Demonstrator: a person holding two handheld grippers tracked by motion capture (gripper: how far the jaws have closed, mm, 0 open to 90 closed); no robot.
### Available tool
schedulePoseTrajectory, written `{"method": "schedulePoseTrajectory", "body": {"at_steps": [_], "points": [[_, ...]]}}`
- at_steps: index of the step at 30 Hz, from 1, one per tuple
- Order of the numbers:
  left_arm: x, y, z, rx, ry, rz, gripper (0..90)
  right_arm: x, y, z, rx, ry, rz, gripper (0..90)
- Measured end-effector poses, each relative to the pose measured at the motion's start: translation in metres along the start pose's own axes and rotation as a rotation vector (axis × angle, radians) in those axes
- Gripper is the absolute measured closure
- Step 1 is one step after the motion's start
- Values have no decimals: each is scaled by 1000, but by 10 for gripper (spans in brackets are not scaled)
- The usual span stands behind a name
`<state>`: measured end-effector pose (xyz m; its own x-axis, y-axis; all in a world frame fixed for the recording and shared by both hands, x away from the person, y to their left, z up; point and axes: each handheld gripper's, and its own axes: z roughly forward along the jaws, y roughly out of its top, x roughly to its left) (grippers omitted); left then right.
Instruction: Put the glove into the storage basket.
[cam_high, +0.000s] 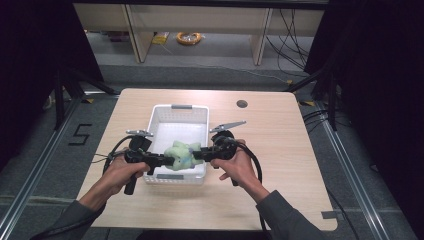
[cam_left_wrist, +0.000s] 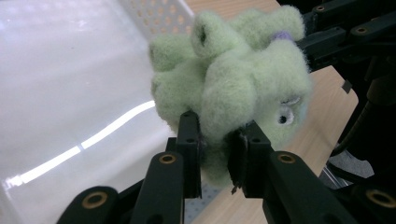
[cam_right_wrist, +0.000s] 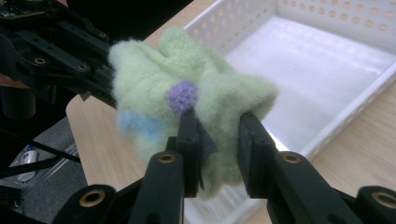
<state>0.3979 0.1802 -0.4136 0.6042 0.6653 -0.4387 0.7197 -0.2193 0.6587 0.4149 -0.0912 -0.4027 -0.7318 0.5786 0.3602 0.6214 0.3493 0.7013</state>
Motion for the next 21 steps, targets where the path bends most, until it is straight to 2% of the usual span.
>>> {"method": "schedulePoseTrajectory", "body": {"at_steps": [3, 5, 6, 8, 9, 10, 15, 17, 21], "points": [[8, 0, 2, 10, 26, -9, 740, -2, 3, 12, 22, -8, 20, 730], [13, -1, 3, 26, 25, -16, 740, -4, 3, 18, 31, -15, 13, 730], [16, -1, 4, 32, 32, -19, 740, -3, 4, 22, 42, -5, 33, 730], [21, -3, 6, 53, 30, -30, 739, -5, 3, 28, 49, -10, 31, 729], [22, -4, 7, 49, 37, -32, 739, -3, 3, 31, 63, -11, 50, 729], [24, -5, 8, 58, 39, -30, 739, -5, 3, 33, 62, -15, 31, 728], [33, -8, 12, 92, 40, -44, 738, -7, 0, 45, 87, -21, 45, 723], [35, -8, 14, 114, 67, -36, 736, -6, 0, 49, 107, -27, 54, 719], [40, -10, 19, 149, 76, -36, 733, -7, -1, 56, 131, -44, 36, 714]]}}
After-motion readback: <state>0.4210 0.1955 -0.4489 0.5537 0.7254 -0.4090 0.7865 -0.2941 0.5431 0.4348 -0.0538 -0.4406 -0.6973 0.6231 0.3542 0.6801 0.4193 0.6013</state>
